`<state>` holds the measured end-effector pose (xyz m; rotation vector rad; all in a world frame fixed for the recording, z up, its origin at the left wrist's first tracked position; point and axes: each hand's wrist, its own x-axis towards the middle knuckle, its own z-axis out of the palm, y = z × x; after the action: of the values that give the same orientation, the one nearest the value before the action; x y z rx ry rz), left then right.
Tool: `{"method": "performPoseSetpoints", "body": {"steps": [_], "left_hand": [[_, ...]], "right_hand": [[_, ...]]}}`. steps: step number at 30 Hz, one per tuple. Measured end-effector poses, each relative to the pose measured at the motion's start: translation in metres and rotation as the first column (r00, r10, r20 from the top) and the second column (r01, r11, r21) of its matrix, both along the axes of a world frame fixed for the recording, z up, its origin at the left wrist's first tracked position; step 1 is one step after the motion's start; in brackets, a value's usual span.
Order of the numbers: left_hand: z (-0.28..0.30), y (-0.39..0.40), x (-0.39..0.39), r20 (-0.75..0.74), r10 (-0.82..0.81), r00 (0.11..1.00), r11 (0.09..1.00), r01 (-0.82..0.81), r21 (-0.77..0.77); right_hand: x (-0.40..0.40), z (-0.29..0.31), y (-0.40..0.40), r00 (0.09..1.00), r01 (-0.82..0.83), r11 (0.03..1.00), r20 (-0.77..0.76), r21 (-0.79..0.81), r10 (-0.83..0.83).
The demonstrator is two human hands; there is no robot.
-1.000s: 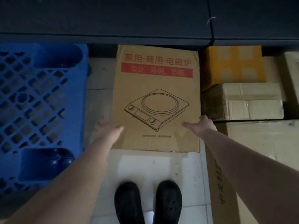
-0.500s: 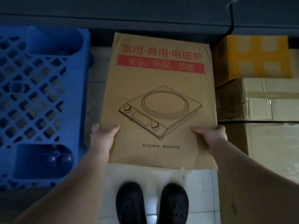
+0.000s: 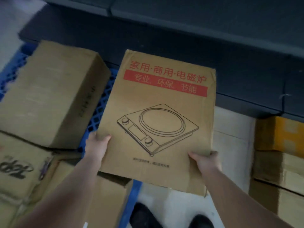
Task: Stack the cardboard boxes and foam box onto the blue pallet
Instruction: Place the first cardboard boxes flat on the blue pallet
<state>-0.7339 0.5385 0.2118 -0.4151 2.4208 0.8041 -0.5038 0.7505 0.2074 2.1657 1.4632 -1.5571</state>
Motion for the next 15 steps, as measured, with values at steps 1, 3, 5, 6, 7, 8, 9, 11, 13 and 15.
{"method": "performPoseSetpoints", "body": {"steps": [1, 3, 5, 6, 7, 8, 9, 11, 13, 15], "left_hand": [[0.001, -0.011, -0.017, -0.026, -0.061, 0.998, 0.992, 0.058, -0.110], [-0.006, -0.033, -0.043, -0.010, -0.191, 0.981, 0.938, 0.180, -0.295], [-0.023, -0.057, -0.054, 0.105, -0.248, 0.963, 0.897, 0.269, -0.350], [-0.035, -0.070, -0.053, 0.158, -0.251, 0.955, 0.899, 0.290, -0.327], [-0.046, -0.081, -0.048, 0.198, -0.242, 0.950, 0.911, 0.293, -0.289], [-0.057, -0.091, -0.042, 0.229, -0.229, 0.946, 0.924, 0.285, -0.256], [-0.067, -0.099, -0.037, 0.253, -0.209, 0.945, 0.934, 0.270, -0.236], [-0.084, -0.110, -0.026, 0.280, -0.167, 0.945, 0.948, 0.232, -0.219], [-0.094, -0.116, -0.018, 0.287, -0.118, 0.951, 0.960, 0.184, -0.213], [-0.099, -0.119, -0.014, 0.300, -0.037, 0.953, 0.973, 0.103, -0.205]], "right_hand": [[-0.023, -0.002, -0.011, 0.999, -0.046, 0.999, 0.001, -0.017, 0.046], [-0.068, -0.013, -0.035, 0.989, -0.148, 0.986, -0.035, -0.074, 0.146], [-0.106, -0.027, -0.063, 0.966, -0.248, 0.944, -0.122, -0.217, 0.226], [-0.123, -0.032, -0.078, 0.949, -0.308, 0.902, -0.170, -0.303, 0.267], [-0.137, -0.041, -0.092, 0.932, -0.360, 0.857, -0.188, -0.368, 0.310], [-0.151, -0.051, -0.106, 0.919, -0.395, 0.828, -0.160, -0.399, 0.361], [-0.163, -0.062, -0.117, 0.904, -0.418, 0.819, -0.087, -0.393, 0.420], [-0.183, -0.079, -0.130, 0.847, -0.451, 0.840, 0.153, -0.302, 0.510], [-0.195, -0.087, -0.132, 0.824, -0.423, 0.880, 0.311, -0.219, 0.473], [-0.200, -0.093, -0.123, 0.813, -0.407, 0.899, 0.383, -0.163, 0.438]]}}
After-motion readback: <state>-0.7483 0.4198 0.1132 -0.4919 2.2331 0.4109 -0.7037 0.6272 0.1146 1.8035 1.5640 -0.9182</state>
